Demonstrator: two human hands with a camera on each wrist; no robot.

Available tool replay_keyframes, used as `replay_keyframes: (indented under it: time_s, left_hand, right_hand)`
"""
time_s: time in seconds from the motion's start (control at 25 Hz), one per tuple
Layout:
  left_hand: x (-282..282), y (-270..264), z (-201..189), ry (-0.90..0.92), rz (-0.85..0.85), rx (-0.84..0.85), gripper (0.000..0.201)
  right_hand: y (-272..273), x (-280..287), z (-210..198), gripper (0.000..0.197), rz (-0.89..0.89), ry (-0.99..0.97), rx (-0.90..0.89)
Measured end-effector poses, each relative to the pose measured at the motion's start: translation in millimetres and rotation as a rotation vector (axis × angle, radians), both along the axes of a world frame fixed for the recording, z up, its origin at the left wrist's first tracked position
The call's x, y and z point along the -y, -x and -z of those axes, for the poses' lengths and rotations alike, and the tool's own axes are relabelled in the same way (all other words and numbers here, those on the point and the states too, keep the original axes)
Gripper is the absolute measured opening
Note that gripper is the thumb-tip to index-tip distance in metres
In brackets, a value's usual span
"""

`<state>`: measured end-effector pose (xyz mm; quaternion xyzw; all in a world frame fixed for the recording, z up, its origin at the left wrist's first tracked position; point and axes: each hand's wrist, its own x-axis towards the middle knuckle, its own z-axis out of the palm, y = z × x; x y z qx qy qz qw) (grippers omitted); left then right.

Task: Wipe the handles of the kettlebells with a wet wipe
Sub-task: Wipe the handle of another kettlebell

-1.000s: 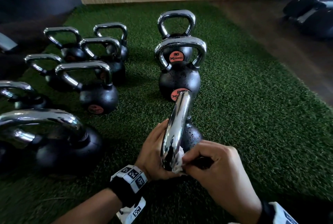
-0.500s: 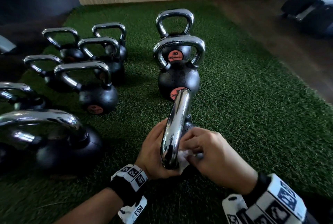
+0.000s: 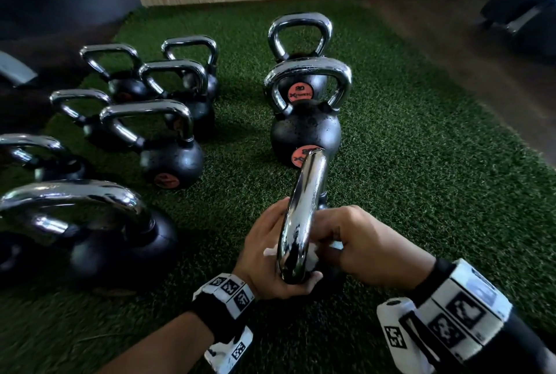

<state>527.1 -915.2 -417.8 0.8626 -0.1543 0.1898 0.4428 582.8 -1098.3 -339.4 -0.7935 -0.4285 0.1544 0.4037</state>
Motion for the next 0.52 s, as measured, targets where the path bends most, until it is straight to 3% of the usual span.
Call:
replay_keyframes:
  time_s: [0.12, 0.24, 0.32, 0.44, 0.52]
  left_hand:
    - [-3, -2, -2, -0.07, 0.022, 0.081, 0.103]
    - [-5, 0, 5, -0.118, 0.02, 0.043, 0.097]
    - [-4, -1, 6, -0.085, 0.026, 0.003, 0.093]
    - [-4, -1, 8, -0.064, 0.015, -0.039, 0.072]
    - [-4, 1, 7, -0.049, -0.014, -0.076, 0.088]
  right_hand:
    - [-7, 1, 4, 0.017, 0.029, 0.049, -0.1]
    - [-11, 4, 8, 0.015, -0.008, -0.038, -0.364]
    - [-9, 5, 13, 0.014, -0.002, -0.183, -0.588]
    - [1, -2, 23, 0.027, 0.048, -0.497, -0.885]
    - [9, -8, 30, 0.032, 0.078, -0.692, -1.04]
